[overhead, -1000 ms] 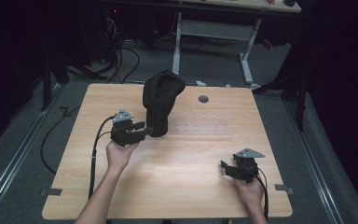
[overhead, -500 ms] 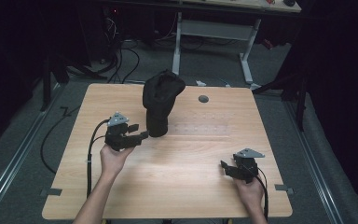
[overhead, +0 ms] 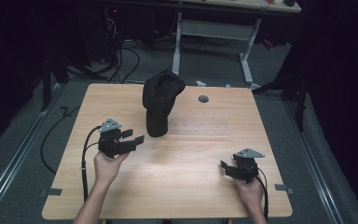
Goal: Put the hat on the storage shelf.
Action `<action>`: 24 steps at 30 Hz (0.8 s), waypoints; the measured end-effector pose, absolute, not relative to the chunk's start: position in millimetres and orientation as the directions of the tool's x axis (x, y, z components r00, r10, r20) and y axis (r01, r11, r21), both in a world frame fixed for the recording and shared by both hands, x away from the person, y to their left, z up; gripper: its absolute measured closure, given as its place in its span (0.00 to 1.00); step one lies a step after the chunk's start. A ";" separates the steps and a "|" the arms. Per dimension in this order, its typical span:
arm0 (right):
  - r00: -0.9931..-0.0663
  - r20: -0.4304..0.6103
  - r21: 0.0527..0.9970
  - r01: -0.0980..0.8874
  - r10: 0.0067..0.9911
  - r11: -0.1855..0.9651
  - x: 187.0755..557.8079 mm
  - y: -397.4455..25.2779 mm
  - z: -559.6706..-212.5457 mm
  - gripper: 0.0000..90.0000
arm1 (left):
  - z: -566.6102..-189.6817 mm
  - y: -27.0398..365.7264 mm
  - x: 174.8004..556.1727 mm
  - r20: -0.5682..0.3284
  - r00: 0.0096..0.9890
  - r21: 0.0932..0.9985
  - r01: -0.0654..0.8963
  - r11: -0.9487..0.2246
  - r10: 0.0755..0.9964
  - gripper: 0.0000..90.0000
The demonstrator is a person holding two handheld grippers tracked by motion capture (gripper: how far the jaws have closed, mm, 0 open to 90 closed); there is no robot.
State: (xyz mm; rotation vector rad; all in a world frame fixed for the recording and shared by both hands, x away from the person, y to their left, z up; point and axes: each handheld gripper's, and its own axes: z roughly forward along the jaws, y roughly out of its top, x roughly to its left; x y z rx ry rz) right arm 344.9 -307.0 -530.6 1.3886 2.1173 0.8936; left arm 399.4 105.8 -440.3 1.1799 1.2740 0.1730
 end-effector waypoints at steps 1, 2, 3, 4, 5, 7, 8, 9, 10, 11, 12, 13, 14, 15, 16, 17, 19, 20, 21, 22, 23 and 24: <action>-0.390 -0.021 0.726 0.627 0.921 0.282 344.9 -306.9 -530.6 0.40 | -440.9 107.1 398.2 -0.639 0.363 0.752 0.481 0.451 0.678 0.44; -0.390 -0.021 0.726 0.627 0.921 0.282 344.9 -306.9 -530.6 0.40 | -441.1 108.0 397.1 -0.643 0.360 0.749 0.482 0.455 0.676 0.44; -0.390 -0.021 0.726 0.627 0.921 0.282 344.9 -306.9 -530.6 0.40 | -441.7 109.9 394.6 -0.646 0.358 0.746 0.484 0.459 0.674 0.44; -0.390 -0.021 0.726 0.627 0.921 0.282 344.9 -306.9 -530.6 0.40 | -441.7 109.9 394.6 -0.646 0.358 0.746 0.484 0.459 0.674 0.44; -0.390 -0.021 0.726 0.627 0.921 0.282 344.9 -306.9 -530.6 0.40 | -441.9 110.7 393.3 -0.650 0.355 0.743 0.484 0.462 0.672 0.44; -0.390 -0.021 0.726 0.627 0.921 0.282 344.9 -306.9 -530.6 0.40 | -443.0 112.1 390.0 -0.645 0.357 0.746 0.484 0.457 0.675 0.44; -0.390 -0.021 0.726 0.627 0.921 0.282 344.9 -306.9 -530.6 0.40 | -443.0 112.1 390.0 -0.645 0.357 0.746 0.484 0.457 0.675 0.44; -0.391 -0.021 0.726 0.627 0.920 0.283 344.9 -307.0 -530.6 0.40 | -443.5 112.5 389.6 -0.643 0.357 0.748 0.484 0.454 0.678 0.43; -0.390 -0.021 0.726 0.627 0.921 0.282 344.9 -306.9 -530.6 0.40 | -445.0 113.2 388.3 -0.634 0.354 0.753 0.484 0.445 0.688 0.43; -0.390 -0.021 0.726 0.627 0.921 0.282 344.9 -306.9 -530.6 0.40 | -445.0 113.2 388.3 -0.634 0.354 0.753 0.484 0.445 0.688 0.43; -0.390 -0.021 0.726 0.627 0.921 0.282 344.9 -306.9 -530.6 0.40 | -445.8 113.6 387.6 -0.632 0.353 0.755 0.484 0.443 0.690 0.43; -0.390 -0.021 0.726 0.627 0.921 0.282 344.8 -306.9 -530.6 0.40 | -446.8 114.3 386.8 -0.630 0.353 0.756 0.483 0.441 0.692 0.43; -0.390 -0.021 0.726 0.627 0.921 0.282 344.8 -306.8 -530.6 0.40 | -447.8 115.0 385.9 -0.632 0.350 0.754 0.484 0.443 0.692 0.43; -0.389 -0.021 0.726 0.627 0.921 0.282 344.8 -306.8 -530.6 0.40 | -448.9 115.9 385.2 -0.632 0.347 0.753 0.485 0.445 0.693 0.43; -0.389 -0.021 0.726 0.627 0.921 0.282 344.8 -306.8 -530.6 0.40 | -450.1 116.8 384.4 -0.635 0.344 0.751 0.486 0.447 0.692 0.43; -0.389 -0.021 0.726 0.627 0.921 0.282 344.8 -306.8 -530.6 0.40 | -451.3 117.7 383.6 -0.638 0.339 0.747 0.487 0.451 0.691 0.43; -0.389 -0.021 0.726 0.628 0.921 0.282 344.7 -306.7 -530.6 0.40 | -453.8 119.6 381.8 -0.639 0.334 0.746 0.488 0.453 0.693 0.42; -0.389 -0.020 0.726 0.628 0.921 0.281 344.7 -306.7 -530.6 0.40 | -455.0 120.5 381.0 -0.639 0.333 0.745 0.490 0.452 0.693 0.42; -0.387 -0.017 0.725 0.630 0.922 0.278 344.5 -306.4 -530.6 0.40 | -456.9 122.1 379.2 -0.640 0.328 0.744 0.490 0.454 0.695 0.42; -0.387 -0.018 0.725 0.629 0.922 0.278 344.5 -306.4 -530.6 0.40 | -457.6 123.1 378.1 -0.641 0.326 0.743 0.490 0.456 0.695 0.42; -0.387 -0.018 0.725 0.629 0.922 0.278 344.5 -306.4 -530.6 0.40 | -457.6 123.1 378.1 -0.641 0.326 0.743 0.490 0.456 0.695 0.42; -0.388 -0.019 0.726 0.629 0.921 0.280 344.6 -306.6 -530.6 0.40 | -458.2 124.2 376.9 -0.645 0.324 0.740 0.490 0.460 0.692 0.42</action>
